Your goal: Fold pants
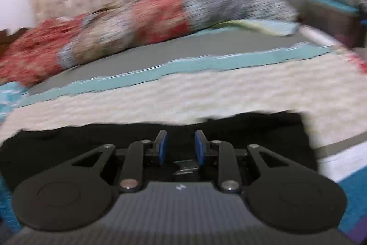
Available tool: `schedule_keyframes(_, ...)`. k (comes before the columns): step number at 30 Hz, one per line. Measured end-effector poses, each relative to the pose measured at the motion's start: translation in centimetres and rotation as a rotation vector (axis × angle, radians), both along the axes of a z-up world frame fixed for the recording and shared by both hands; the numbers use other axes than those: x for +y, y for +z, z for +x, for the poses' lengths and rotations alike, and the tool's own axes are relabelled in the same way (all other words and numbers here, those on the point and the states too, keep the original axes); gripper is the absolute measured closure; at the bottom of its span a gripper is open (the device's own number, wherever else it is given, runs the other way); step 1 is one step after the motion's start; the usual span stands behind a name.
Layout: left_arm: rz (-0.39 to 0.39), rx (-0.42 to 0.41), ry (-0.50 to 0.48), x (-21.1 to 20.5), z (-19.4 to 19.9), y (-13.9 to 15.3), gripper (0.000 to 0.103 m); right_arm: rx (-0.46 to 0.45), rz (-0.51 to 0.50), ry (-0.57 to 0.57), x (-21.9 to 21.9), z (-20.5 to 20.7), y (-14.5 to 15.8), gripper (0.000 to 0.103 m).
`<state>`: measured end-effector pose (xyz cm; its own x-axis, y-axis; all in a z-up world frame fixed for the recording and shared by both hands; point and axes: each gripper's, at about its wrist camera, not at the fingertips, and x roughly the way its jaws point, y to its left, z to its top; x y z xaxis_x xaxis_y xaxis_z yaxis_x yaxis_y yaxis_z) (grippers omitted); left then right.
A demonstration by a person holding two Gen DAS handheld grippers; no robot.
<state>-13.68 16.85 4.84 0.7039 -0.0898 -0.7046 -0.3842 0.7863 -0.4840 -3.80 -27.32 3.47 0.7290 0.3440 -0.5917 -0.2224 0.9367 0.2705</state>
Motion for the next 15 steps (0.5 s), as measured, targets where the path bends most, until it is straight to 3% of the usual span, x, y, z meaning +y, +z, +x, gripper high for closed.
schedule_keyframes(7, -0.126, 0.010, 0.088, 3.5, 2.1, -4.0, 0.000, 0.154, 0.167, 0.300, 14.1, 2.5, -2.1, 0.076)
schedule_keyframes(9, -0.157, -0.002, 0.096, 3.7, 2.4, -4.8, 0.000, 0.224, 0.233, 0.335, 17.4, 3.7, -3.0, 0.077)
schedule_keyframes(12, -0.142, -0.031, 0.064, 2.9, 2.8, -5.0, 0.001, 0.334, 0.338, 0.331, 20.4, 5.8, -4.9, 0.078)
schedule_keyframes(14, -0.107, -0.038, 0.034, 2.1, 3.3, -5.2, 0.008, 0.437, 0.377, 0.318, 22.0, 7.2, -7.0, 0.078)
schedule_keyframes(15, -0.082, -0.035, 0.022, 1.7, 3.5, -5.2, 0.022, 0.507, 0.373, 0.301, 22.8, 7.8, -8.4, 0.077)
